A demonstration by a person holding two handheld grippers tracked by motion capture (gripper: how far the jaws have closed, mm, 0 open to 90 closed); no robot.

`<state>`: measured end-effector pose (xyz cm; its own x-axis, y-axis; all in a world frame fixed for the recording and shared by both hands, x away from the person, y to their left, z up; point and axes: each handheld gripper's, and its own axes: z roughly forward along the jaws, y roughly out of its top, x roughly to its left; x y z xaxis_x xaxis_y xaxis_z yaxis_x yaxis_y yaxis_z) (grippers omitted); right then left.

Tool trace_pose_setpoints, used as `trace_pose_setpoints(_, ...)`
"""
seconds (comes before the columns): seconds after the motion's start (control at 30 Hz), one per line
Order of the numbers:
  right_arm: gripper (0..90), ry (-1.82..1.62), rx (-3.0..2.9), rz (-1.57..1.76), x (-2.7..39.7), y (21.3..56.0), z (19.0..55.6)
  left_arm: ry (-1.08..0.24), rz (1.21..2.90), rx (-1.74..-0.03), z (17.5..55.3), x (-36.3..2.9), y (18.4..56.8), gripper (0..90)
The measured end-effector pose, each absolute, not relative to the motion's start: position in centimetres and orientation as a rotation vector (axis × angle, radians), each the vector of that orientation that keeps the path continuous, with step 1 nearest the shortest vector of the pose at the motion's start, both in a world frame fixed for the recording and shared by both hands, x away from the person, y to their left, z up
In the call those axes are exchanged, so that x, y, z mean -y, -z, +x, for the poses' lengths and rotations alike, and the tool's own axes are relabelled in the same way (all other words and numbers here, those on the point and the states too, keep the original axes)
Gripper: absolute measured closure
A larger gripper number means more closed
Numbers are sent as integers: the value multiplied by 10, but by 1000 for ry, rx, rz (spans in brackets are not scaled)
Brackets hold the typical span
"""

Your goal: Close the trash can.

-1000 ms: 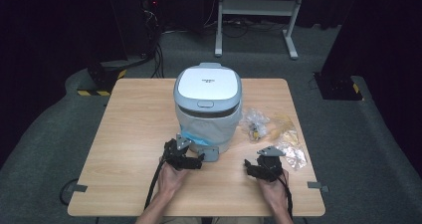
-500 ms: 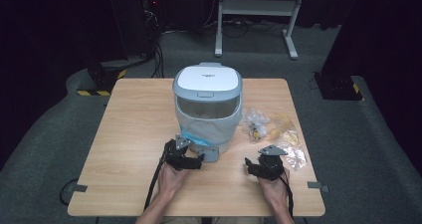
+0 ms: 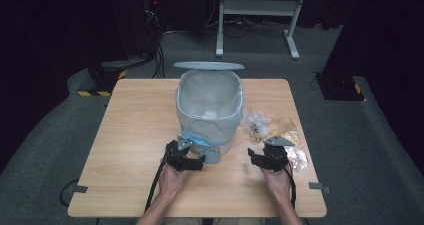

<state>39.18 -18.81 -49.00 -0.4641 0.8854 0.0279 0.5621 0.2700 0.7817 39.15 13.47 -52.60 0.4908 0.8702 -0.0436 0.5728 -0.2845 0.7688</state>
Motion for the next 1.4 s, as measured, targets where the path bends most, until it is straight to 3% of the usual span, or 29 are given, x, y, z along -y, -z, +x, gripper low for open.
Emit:
trace_pose_setpoints(0.4, 294, -1027, -2097, 1323, 186, 475, 422, -509, 1987, -1191, 391, -134, 526, 8)
trace_pose_setpoints(1.03, 320, -892, -2073, 1411, 178, 479, 482, -505, 1987, -1190, 391, -134, 526, 8)
trace_pose_setpoints(1.4, 413, -836, -2086, 1463, 176, 498, 494, -487, 1981, -1202, 392, -135, 527, 8)
